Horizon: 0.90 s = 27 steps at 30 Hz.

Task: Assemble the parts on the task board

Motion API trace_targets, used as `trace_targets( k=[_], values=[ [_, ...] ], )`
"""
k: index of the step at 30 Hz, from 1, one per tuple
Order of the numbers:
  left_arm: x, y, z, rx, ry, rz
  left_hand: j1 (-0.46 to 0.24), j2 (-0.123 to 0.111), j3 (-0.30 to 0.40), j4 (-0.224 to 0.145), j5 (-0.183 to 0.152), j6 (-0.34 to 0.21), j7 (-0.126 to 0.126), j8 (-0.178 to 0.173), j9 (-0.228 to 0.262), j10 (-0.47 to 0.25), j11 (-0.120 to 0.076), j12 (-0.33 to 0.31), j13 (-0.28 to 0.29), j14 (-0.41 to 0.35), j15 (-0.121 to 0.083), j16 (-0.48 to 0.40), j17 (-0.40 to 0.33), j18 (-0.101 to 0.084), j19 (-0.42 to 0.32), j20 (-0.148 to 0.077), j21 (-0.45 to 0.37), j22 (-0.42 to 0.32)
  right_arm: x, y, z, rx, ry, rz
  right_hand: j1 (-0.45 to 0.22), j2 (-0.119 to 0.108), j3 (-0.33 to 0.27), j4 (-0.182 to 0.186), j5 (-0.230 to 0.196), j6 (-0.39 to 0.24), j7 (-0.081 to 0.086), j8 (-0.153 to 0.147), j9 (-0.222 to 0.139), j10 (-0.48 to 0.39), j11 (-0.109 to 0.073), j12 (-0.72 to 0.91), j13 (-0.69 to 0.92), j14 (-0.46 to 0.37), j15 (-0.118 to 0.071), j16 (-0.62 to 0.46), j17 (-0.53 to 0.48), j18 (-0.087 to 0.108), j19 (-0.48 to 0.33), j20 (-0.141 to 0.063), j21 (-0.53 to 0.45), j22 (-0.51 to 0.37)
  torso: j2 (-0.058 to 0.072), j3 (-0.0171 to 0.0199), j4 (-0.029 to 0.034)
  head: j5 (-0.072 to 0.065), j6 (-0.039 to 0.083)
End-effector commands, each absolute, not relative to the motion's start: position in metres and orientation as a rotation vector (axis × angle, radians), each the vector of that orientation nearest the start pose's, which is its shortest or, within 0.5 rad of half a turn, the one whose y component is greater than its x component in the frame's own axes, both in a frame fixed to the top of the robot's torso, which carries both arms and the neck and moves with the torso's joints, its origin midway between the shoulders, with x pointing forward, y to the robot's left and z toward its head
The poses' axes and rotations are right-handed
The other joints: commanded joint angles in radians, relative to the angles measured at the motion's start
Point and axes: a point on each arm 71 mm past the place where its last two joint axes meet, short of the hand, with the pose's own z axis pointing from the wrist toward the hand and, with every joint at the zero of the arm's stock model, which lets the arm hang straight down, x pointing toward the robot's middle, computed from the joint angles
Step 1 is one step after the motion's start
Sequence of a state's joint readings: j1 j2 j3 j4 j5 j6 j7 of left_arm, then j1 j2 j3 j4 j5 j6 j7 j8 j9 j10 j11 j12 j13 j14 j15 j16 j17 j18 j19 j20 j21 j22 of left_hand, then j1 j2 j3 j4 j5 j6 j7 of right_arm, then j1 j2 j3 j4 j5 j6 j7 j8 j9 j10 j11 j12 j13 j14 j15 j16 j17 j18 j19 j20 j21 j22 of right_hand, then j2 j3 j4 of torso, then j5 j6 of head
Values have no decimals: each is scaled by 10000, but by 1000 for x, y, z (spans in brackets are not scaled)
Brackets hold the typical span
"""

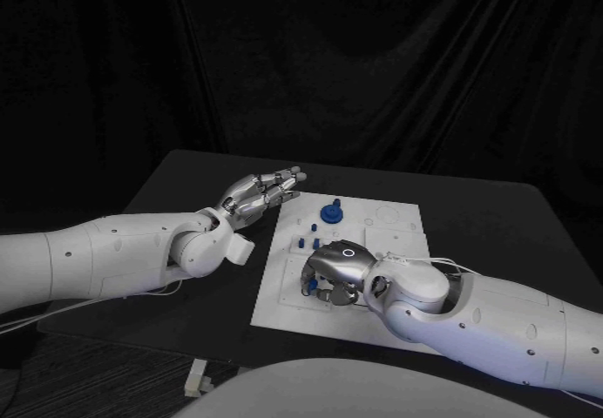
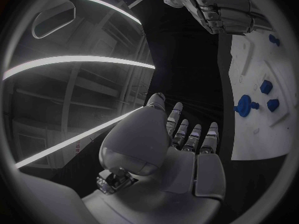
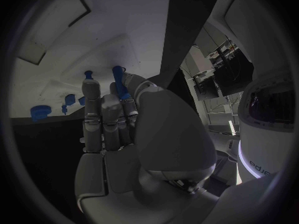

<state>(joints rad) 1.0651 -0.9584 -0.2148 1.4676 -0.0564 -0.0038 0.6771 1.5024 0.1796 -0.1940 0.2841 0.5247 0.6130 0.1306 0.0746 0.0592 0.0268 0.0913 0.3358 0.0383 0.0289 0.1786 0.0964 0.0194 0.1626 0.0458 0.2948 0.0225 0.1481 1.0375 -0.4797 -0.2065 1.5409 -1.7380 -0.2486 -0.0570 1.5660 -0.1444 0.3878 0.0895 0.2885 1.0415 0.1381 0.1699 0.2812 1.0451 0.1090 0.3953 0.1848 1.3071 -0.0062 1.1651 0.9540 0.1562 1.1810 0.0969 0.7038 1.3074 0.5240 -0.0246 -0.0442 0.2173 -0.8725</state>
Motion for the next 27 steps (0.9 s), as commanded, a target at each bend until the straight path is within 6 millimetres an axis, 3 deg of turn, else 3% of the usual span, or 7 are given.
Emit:
trace_targets(
  k=[1, 27],
  values=[
    [428, 271, -280, -10783, 14816, -17160, 125, -2, 54, -21, 27, 60, 0, 38, 8, 23, 75, 61, 9, 0, 38, 22, 8, -84, 23, -2, 49, 9, 367, -11, -296, -7357, 17723, 9501, 22, 9, -2, -51, 63, -77, -11, -70, -7, 436, -414, 69, 253, -41, -5, -53, -15, 3, -70, -13, -49, 584, 1, 1, -2, 5, -2],
    [427, 269, -284, -10854, 14923, -17206, 142, 6, 62, -19, 32, 66, 11, 45, 8, 22, 87, 60, 9, -4, 35, 22, 7, -96, 22, -1, 47, 3, 364, -3, -298, -7245, 17409, 9870, -21, 6, 5, -76, 10, -107, -1, -114, -13, 421, -404, 59, 269, -79, 9, -95, -63, 9, -129, -2, -89, 568, 1, -1, -8, 4, -2]
  ],
)
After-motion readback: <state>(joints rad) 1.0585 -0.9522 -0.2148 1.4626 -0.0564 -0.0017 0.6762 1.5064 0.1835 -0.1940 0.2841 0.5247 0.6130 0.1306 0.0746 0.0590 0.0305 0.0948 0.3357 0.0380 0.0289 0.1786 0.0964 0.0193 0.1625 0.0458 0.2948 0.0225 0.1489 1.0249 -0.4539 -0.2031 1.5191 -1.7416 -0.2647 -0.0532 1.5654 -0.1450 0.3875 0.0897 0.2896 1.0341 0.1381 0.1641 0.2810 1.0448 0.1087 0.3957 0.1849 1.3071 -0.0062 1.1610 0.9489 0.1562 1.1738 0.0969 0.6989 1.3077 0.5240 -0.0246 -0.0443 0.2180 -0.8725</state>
